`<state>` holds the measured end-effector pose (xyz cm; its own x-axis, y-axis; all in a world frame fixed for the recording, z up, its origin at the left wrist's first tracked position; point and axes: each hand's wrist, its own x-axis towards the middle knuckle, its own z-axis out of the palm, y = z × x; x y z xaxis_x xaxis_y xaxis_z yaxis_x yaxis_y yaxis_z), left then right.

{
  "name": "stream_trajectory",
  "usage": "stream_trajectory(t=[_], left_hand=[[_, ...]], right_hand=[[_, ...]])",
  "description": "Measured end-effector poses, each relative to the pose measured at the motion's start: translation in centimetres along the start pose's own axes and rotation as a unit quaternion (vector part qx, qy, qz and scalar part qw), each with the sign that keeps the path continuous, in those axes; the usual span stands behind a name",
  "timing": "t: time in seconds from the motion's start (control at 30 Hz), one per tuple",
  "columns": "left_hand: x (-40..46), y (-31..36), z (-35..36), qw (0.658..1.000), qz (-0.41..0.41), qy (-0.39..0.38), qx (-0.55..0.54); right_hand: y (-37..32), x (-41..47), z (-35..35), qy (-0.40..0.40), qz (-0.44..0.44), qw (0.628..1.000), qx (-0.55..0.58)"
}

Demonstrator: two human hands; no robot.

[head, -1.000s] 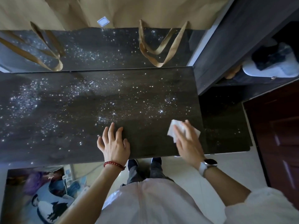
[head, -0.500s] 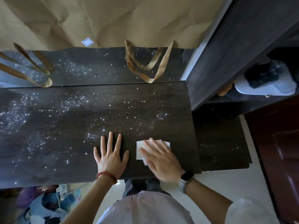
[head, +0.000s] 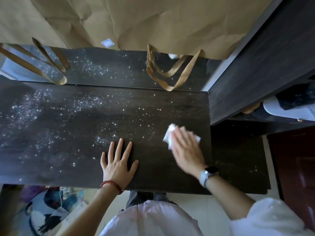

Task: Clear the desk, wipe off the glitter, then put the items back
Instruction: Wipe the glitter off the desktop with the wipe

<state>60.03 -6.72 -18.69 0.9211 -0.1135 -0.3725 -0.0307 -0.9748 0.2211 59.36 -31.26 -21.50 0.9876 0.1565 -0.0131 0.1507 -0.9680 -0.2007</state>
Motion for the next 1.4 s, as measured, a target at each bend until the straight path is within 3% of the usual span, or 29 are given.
stream_trajectory(t=[0.1,0.13,0.17,0.23,0.3,0.37,0.43,0.53,0.63,0.7,0.8,0.87,0.93,1.0,1.1,1.17,1.27,1.33,1.4], left_hand=[[-0.1,0.0,0.2,1.0,-0.002,0.0,-0.007],[0.0,0.1,0.3,1.0,-0.002,0.0,-0.009],[0.0,0.1,0.3,1.0,-0.001,0.002,-0.01],[0.0,0.0,0.2,1.0,-0.001,0.007,-0.008],[0.1,0.0,0.2,1.0,-0.004,0.011,-0.008],[0.1,0.1,0.1,1.0,-0.001,0.008,-0.004],[0.1,0.0,0.0,1.0,0.0,0.007,-0.001],[0.2,-0.2,0.2,1.0,0.005,0.014,-0.005],[0.3,-0.4,0.6,1.0,0.006,0.023,0.006],[0.4,-0.5,0.8,0.999,0.006,0.039,0.015],[0.3,-0.6,0.9,0.999,0.007,0.041,0.018],[0.3,-0.5,0.8,0.999,0.009,0.031,0.011],[0.3,-0.5,0.5,1.0,0.011,0.022,0.005],[0.2,-0.4,0.5,1.0,0.009,0.014,0.008],[0.1,-0.4,0.5,1.0,0.005,0.025,0.004],[0.2,-0.4,0.5,1.0,0.005,0.02,0.005],[0.3,-0.6,0.2,0.999,0.017,0.028,-0.005],[0.1,-1.0,0.0,0.998,0.019,0.052,-0.018],[-0.5,-1.7,-0.2,0.997,0.009,0.08,-0.018]], right_hand=[[3.0,4.6,-0.9,0.03,0.251,0.967,0.042],[2.5,5.9,-1.1,0.024,0.287,0.955,0.066],[1.3,6.5,-1.1,0.022,0.264,0.962,0.07],[-2.0,5.4,-0.3,0.007,0.076,0.996,0.044],[-4.0,2.8,0.3,-0.049,-0.096,0.994,0.023],[-2.3,2.6,0.1,-0.038,-0.109,0.993,0.012],[0.9,4.1,0.1,0.018,0.018,0.999,-0.018],[4.0,8.1,-1.1,0.055,0.234,0.97,0.018],[2.8,11.6,-1.8,0.055,0.324,0.941,0.087],[0.7,12.1,-1.3,0.039,0.229,0.97,0.069],[-2.3,9.4,-0.4,-0.063,-0.045,0.997,0.007],[-0.8,8.8,-1.2,-0.1,-0.085,0.991,0.021],[2.2,9.1,-1.0,-0.014,0.038,0.999,0.012],[4.9,10.2,-1.2,0.067,0.221,0.973,0.015],[2.9,12.7,-1.2,0.075,0.349,0.931,0.073],[-0.4,13.8,-0.7,0.033,0.283,0.955,0.081],[-5.3,12.2,-0.1,-0.04,0.014,0.998,0.041],[-6.1,9.9,-0.2,-0.111,-0.139,0.983,0.032],[-4.2,9.2,-0.5,-0.123,-0.212,0.969,0.016]])
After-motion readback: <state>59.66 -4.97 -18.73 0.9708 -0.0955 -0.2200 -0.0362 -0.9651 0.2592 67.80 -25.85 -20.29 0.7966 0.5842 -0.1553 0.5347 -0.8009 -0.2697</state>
